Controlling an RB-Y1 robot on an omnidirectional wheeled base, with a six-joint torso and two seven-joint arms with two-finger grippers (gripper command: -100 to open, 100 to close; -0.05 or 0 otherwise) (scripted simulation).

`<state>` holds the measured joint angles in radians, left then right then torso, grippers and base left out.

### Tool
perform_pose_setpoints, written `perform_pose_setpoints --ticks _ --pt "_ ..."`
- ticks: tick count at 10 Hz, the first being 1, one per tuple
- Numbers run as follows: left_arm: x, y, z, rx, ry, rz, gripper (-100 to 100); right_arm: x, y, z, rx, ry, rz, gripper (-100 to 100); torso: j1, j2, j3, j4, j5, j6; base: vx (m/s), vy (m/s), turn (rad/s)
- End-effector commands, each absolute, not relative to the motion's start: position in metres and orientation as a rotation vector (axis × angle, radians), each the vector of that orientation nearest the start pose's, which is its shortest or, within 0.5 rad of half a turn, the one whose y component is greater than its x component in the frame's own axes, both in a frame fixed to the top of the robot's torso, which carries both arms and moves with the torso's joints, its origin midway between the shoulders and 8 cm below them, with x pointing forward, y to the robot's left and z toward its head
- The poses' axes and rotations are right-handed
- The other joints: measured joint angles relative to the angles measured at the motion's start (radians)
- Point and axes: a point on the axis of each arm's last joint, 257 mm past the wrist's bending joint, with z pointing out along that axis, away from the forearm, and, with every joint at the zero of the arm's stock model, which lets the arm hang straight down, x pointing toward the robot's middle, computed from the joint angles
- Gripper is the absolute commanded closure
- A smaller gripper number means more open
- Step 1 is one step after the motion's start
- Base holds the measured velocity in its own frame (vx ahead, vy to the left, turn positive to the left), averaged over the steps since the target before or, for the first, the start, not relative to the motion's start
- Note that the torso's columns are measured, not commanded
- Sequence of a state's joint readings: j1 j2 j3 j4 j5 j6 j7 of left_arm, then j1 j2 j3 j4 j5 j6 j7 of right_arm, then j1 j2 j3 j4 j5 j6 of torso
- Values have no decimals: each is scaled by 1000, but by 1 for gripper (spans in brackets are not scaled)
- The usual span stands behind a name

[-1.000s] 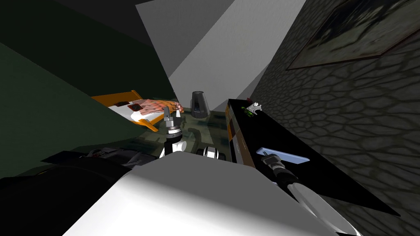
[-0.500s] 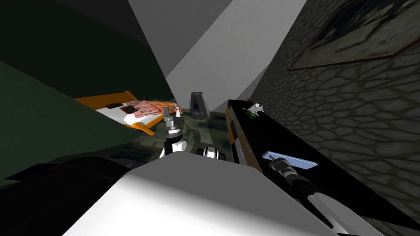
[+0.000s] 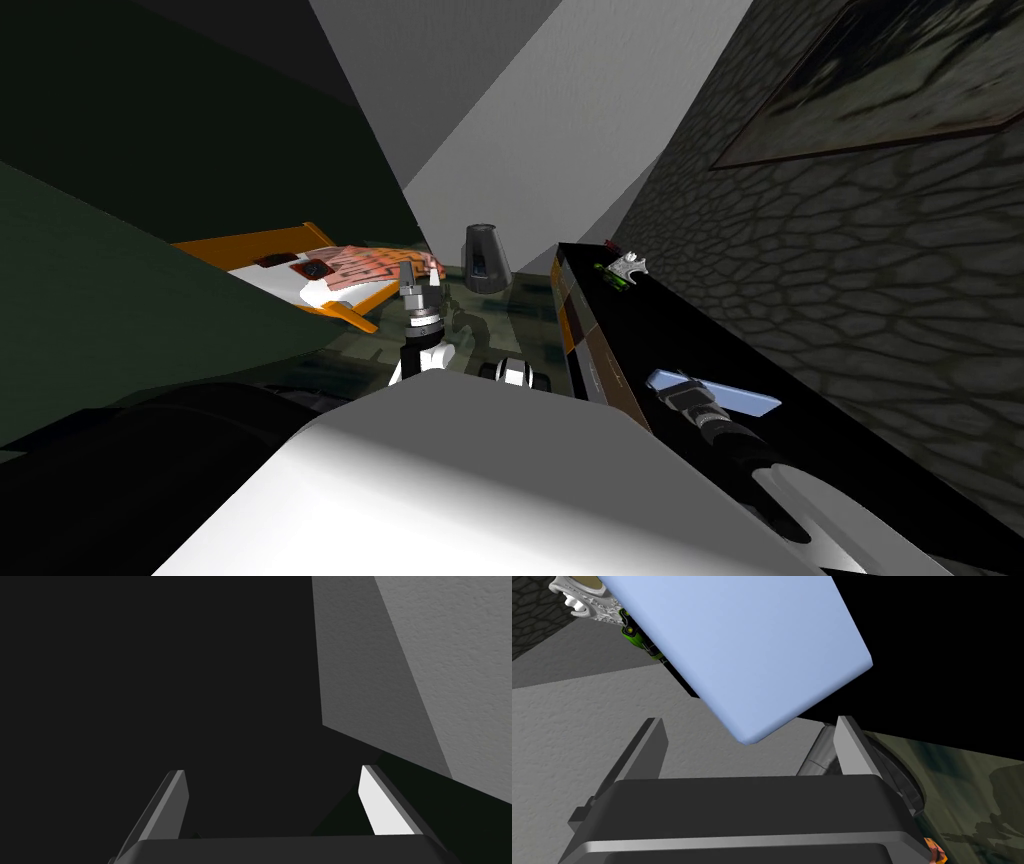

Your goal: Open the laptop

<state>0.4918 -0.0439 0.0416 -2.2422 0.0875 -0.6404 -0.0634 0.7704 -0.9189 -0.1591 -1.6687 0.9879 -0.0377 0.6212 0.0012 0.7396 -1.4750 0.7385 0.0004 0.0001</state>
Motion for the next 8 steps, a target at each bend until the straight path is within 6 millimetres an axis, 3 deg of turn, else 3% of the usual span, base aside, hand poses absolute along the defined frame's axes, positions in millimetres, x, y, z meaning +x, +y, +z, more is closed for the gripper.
perform_pose_setpoints --ticks 1,3,4,5,8 --pt "321 306 36 -628 454 -1271 0 280 -589 -312 -738 2041 -783 -100 0 -1 -1 0 0 0 -2 49 4" --pt "321 306 36 -628 454 -1271 0 278 -587 -313 -759 2043 -783 -100 -3 -2 -1 -1 -1 0 -1 13 0" --pt "321 306 36 -628 454 -1270 0 278 -587 -313 -759 2043 -782 100 -3 -2 -1 -1 -1 0 0 0 0" --pt "321 306 36 -628 454 -1270 0 258 -597 -321 -787 2094 -766 100 -2 -2 -1 0 -1 0 85 9 17" --pt "320 306 36 -628 454 -1270 0 227 -610 -329 -827 2171 -740 100 2 -9 -6 -3 1 -1 222 52 11"
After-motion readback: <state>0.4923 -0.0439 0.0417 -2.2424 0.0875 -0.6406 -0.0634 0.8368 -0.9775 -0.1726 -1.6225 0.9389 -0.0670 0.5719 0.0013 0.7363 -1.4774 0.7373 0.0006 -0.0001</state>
